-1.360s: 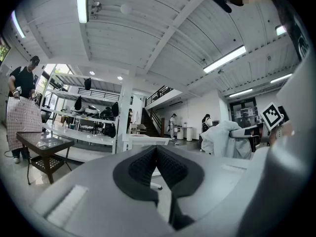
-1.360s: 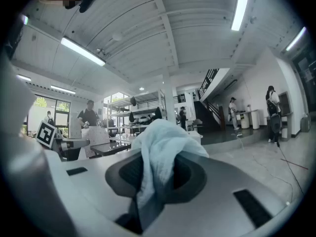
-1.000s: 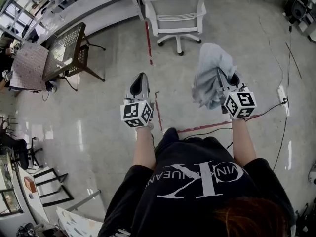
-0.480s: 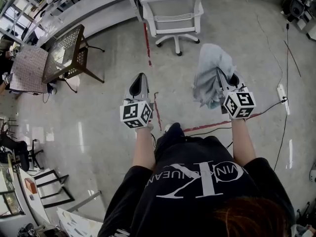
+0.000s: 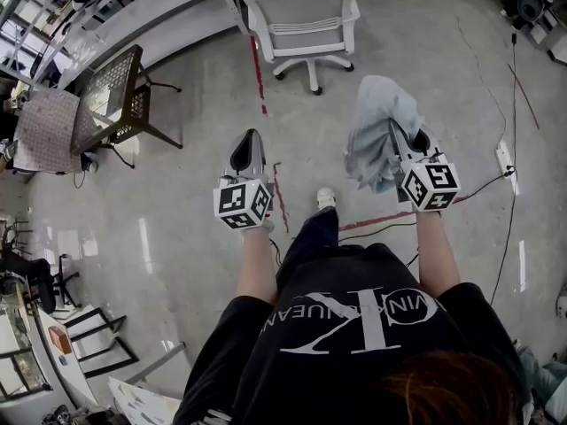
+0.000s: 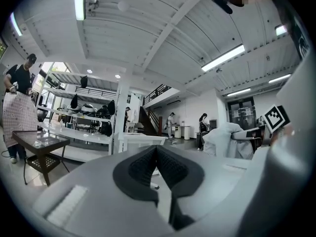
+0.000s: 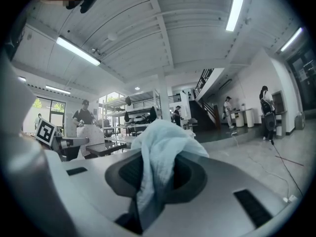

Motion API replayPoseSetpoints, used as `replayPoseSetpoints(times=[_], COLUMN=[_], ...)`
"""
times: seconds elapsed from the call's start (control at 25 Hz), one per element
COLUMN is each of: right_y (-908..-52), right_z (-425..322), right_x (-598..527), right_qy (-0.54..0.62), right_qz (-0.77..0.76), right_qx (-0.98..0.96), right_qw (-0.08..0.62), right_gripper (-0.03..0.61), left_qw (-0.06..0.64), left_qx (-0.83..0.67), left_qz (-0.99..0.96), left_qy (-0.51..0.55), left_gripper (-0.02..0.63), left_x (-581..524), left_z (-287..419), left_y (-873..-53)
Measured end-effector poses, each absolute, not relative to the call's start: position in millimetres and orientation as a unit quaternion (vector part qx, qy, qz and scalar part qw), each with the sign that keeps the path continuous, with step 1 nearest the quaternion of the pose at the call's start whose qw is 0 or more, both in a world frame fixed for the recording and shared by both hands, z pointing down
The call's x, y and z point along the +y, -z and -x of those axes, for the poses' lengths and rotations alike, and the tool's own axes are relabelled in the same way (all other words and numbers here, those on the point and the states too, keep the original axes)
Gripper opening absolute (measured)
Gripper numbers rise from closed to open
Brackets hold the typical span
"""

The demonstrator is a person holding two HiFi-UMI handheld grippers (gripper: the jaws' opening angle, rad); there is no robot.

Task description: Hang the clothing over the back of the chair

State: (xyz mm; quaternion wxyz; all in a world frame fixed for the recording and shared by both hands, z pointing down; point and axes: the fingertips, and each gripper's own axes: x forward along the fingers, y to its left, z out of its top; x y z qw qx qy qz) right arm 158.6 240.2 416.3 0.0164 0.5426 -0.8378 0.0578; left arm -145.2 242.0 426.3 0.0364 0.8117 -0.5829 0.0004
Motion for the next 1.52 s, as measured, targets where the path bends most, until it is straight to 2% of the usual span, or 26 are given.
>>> replayPoseSetpoints(times=[1.52], right_y=[-428], right_z=[-167], right_x=[25], right_qy=[-0.073], right_qz=[-0.556], right_qx=[-0.827], right_qw=[0.033], right_gripper=[0.094], left_qw=[0.059], left_qx=[-0.541], left_qz=[-0.839], left_qy=[0.003], left_gripper=[0.011], left_x=[-13], left_z=[108], left_y=[-443])
